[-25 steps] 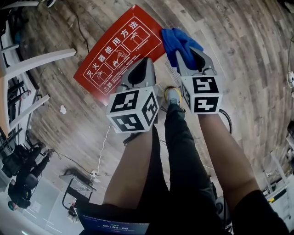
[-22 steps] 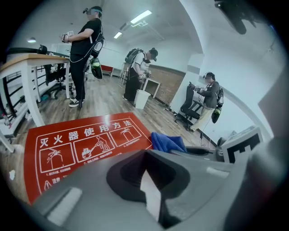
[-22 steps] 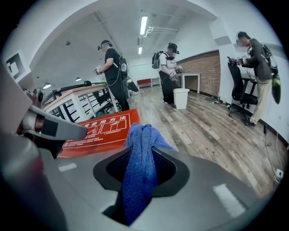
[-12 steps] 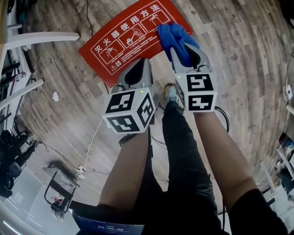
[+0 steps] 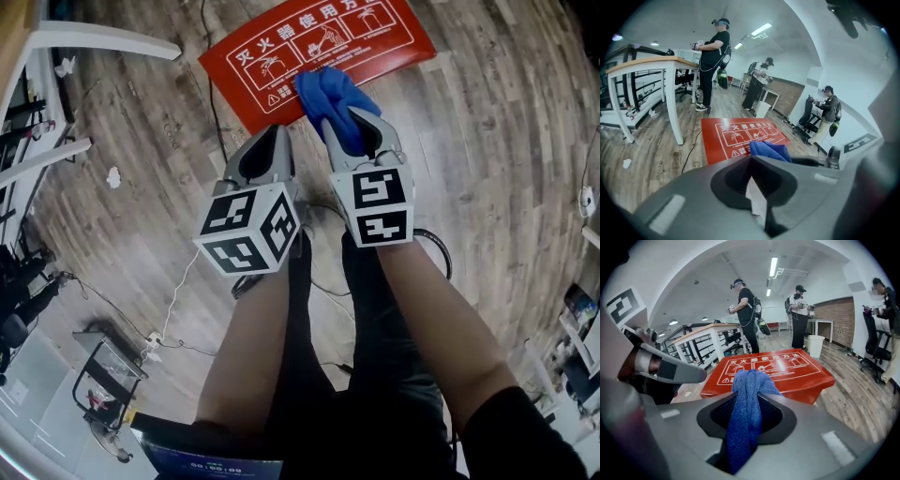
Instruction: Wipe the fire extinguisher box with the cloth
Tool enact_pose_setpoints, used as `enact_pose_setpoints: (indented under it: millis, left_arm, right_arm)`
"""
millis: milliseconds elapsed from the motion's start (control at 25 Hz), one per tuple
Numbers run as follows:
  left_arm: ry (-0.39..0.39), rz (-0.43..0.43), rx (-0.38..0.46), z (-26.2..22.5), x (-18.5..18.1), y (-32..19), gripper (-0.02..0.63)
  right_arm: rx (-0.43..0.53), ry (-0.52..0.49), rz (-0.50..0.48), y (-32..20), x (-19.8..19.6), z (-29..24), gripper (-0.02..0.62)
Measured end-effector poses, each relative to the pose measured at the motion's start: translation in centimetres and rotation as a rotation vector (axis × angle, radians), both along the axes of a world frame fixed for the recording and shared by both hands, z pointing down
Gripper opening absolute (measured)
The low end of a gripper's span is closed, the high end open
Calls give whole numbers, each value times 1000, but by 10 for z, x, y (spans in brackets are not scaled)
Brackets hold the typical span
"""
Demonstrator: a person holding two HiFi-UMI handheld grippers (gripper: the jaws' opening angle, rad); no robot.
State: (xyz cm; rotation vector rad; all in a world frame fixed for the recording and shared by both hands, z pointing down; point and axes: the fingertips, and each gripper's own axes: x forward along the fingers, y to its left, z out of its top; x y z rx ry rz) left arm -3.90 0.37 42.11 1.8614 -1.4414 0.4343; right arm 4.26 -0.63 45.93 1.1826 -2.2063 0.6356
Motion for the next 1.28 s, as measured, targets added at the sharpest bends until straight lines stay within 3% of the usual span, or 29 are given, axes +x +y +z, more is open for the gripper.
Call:
enact_pose_setpoints:
  millis: [480, 800, 1080, 1280]
  left_arm:
    - [102, -118, 15, -7, -89, 37, 0]
    - [217, -205, 37, -2, -152, 36, 0]
    - [301, -220, 42, 9, -184, 25, 0]
    - [340, -235, 45, 22, -204, 10, 0]
  right_arm:
    - [5, 84, -149, 35, -101, -16, 129]
    - [52, 246, -258, 19, -158, -25, 129]
    - [99, 403, -391, -9, -201, -23, 129]
    - [111, 430, -349, -23, -221, -19, 129]
